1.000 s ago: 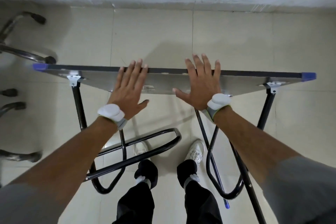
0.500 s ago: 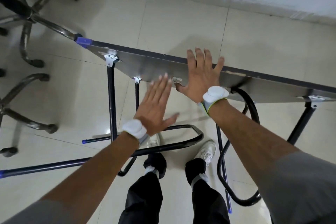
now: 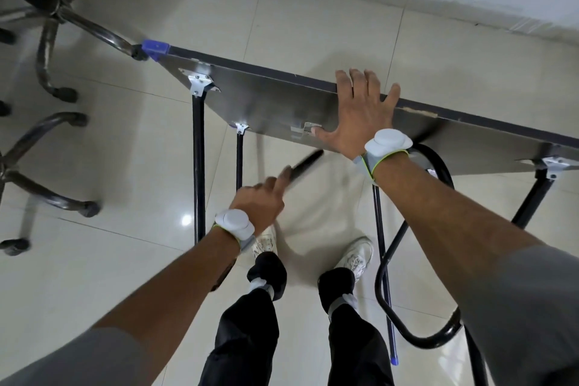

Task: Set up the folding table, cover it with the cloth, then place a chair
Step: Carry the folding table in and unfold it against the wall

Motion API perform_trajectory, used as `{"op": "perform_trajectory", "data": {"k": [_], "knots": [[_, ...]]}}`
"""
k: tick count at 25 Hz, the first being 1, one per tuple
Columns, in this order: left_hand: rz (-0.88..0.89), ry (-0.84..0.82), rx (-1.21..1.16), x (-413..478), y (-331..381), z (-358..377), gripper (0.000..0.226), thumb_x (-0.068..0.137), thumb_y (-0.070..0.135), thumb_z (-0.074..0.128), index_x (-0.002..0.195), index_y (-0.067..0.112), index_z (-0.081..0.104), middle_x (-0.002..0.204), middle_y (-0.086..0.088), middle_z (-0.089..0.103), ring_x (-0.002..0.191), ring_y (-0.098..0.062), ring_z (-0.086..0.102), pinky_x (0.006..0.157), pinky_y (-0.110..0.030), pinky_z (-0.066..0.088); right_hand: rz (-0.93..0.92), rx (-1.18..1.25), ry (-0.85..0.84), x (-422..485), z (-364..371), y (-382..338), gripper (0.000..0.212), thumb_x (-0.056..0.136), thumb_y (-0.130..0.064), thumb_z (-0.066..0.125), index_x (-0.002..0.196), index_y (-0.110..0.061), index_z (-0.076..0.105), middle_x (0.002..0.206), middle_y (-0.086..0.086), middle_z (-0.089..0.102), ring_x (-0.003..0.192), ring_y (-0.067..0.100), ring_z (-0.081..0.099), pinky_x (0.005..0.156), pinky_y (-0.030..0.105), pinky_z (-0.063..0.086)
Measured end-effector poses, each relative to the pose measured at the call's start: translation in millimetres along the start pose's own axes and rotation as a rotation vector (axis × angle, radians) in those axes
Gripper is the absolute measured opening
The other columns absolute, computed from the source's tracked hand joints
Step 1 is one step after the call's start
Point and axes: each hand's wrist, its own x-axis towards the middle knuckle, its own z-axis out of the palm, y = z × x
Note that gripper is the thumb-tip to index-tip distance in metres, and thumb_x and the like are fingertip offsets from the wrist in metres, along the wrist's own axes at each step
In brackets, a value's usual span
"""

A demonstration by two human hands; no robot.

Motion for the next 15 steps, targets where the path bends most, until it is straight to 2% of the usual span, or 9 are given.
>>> {"op": "perform_trajectory", "data": {"k": [2, 5, 8, 12, 15], "knots": [[-0.082, -0.073, 0.076, 12.1, -17.1, -9.0, 0.070, 0.097, 0.020, 0.043, 0.158, 0.005, 0.011, 0.111, -0.012, 0.060, 0.074, -0.032, 0.067, 0.058, -0.035, 0.048, 0.002, 0.006, 0.014, -0.6, 0.9, 0.5, 0.103, 0.066, -0.077, 0.055, 0.145, -0.015, 0.033, 0.145, 0.013, 0.042, 0.135, 0.038, 0.037, 0.101, 0.069, 0.027], [-0.068, -0.108, 0.161, 16.6, -33.0, -10.4, 0.075, 0.098, 0.028, 0.040, 0.158, 0.009, -0.001, 0.115, -0.008, 0.056, 0.068, -0.028, 0.065, 0.055, -0.031, 0.046, -0.004, 0.020, 0.012, 1.4, -0.2, 1.0, 0.101, 0.066, -0.076, 0.054, 0.144, -0.015, 0.034, 0.142, 0.012, 0.043, 0.133, 0.038, 0.038, 0.101, 0.067, 0.028], [-0.120, -0.143, 0.127, 19.0, -37.6, -7.9, 0.081, 0.096, 0.029, 0.045, 0.158, 0.012, -0.003, 0.115, -0.009, 0.055, 0.061, -0.029, 0.060, 0.053, -0.032, 0.047, -0.007, 0.019, 0.023, 6.9, -1.4, 2.2, 0.097, 0.067, -0.075, 0.052, 0.141, -0.015, 0.036, 0.138, 0.012, 0.044, 0.130, 0.037, 0.040, 0.099, 0.065, 0.029], [-0.214, -0.122, 0.018, 27.1, -45.5, -8.9, 0.081, 0.094, 0.029, 0.047, 0.158, 0.013, 0.001, 0.116, -0.011, 0.054, 0.053, -0.027, 0.043, 0.049, -0.031, 0.039, -0.008, 0.009, 0.024, 14.3, -4.1, 3.5, 0.097, 0.064, -0.075, 0.040, 0.140, -0.015, 0.038, 0.135, 0.012, 0.046, 0.126, 0.036, 0.042, 0.099, 0.064, 0.031], [-0.215, -0.113, 0.037, 29.3, -45.7, -7.3, 0.080, 0.094, 0.030, 0.048, 0.158, 0.012, 0.003, 0.112, -0.012, 0.054, 0.051, -0.027, 0.041, 0.047, -0.030, 0.036, -0.016, 0.003, 0.029, 20.9, -5.4, 6.9, 0.097, 0.064, -0.076, 0.038, 0.139, -0.014, 0.038, 0.135, 0.012, 0.046, 0.125, 0.036, 0.043, 0.098, 0.064, 0.031]]}}
